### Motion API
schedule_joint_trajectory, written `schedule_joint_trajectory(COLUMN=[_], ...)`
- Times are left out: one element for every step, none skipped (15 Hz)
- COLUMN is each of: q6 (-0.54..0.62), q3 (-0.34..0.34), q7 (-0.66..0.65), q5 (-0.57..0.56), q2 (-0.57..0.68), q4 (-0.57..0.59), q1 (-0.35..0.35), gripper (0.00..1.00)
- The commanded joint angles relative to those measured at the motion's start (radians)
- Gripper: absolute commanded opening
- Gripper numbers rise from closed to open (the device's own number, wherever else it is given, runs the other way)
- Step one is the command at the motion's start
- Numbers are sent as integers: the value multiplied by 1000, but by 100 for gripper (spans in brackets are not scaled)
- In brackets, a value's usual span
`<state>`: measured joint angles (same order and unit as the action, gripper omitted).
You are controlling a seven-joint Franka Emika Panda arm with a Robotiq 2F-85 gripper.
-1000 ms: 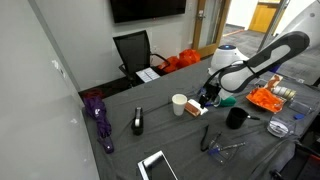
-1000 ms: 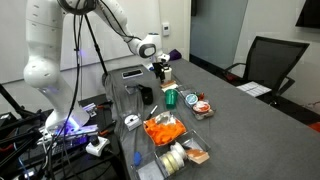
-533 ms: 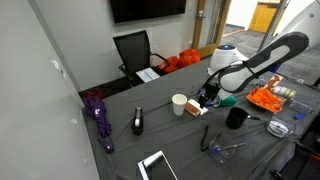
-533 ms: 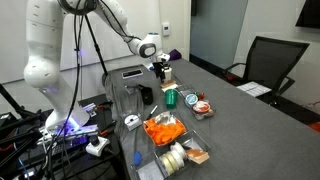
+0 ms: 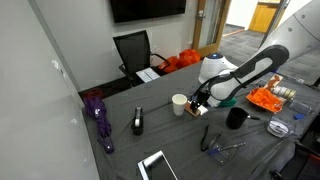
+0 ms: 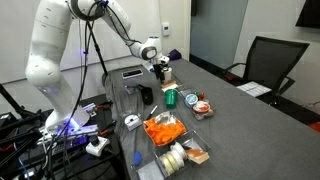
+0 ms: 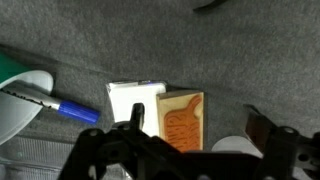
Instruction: Pick up the brown rectangular brick from the table, push over the white paper cup, put the brown rectangular brick in the first empty compartment of clear storage container on the right
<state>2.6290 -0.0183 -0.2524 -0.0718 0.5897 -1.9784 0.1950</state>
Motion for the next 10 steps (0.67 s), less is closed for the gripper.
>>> schedule_joint_trajectory(q6=[-6, -14, -16, -26, -35, -41, -41, -46, -50, -55], q3=[56, 69, 78, 91, 97, 103, 107, 106, 106, 106], q7=[-68, -82, -95, -109, -117, -123, -125, -122, -122, -120], q5=[-31, -40, -48, -57, -61, -65, -67, -64, -62, -61], q2=[66, 80, 93, 106, 116, 127, 137, 147, 154, 161], q4=[76, 93, 107, 123, 136, 148, 158, 169, 178, 187], q1=[59, 71, 81, 93, 99, 104, 108, 106, 107, 106], gripper=[100, 100, 100, 100, 100, 100, 100, 100, 100, 100])
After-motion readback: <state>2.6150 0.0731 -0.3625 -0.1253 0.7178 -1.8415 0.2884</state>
